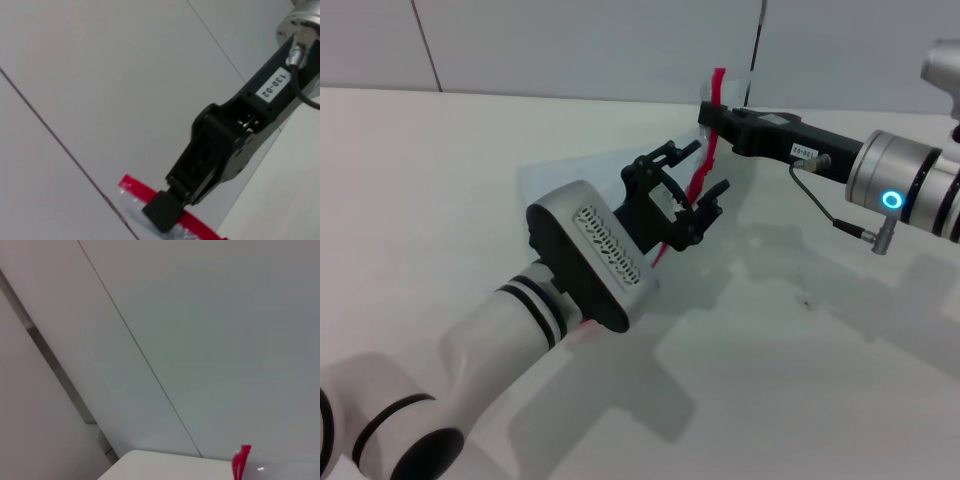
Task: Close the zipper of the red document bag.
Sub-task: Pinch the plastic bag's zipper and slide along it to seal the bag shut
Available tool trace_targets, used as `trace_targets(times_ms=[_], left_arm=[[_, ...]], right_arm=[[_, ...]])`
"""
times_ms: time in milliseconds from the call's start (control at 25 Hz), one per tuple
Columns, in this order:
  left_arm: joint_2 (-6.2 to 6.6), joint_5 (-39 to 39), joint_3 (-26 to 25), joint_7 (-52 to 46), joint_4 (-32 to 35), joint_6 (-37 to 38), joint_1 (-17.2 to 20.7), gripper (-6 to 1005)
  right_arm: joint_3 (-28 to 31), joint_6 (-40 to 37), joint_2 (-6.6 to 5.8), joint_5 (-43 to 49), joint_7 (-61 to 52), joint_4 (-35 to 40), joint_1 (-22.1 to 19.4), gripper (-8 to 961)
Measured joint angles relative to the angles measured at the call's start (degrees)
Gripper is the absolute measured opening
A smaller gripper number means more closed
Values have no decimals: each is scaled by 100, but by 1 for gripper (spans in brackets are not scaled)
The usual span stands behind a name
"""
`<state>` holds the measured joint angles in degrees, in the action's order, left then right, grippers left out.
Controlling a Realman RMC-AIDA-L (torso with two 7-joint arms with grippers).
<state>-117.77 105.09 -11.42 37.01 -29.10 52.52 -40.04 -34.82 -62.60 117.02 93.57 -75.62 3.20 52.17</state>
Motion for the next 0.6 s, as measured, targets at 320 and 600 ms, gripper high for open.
trace_targets(times_ms=[320,600], left_arm=[[12,-16,-67,99,0,463,179,533],[1,-59,-71,488,-48,563,170,530]], right_arm=[[209,25,-9,-8,118,-35,-135,13],[211,29,-2,3,173,-66,-102,13]])
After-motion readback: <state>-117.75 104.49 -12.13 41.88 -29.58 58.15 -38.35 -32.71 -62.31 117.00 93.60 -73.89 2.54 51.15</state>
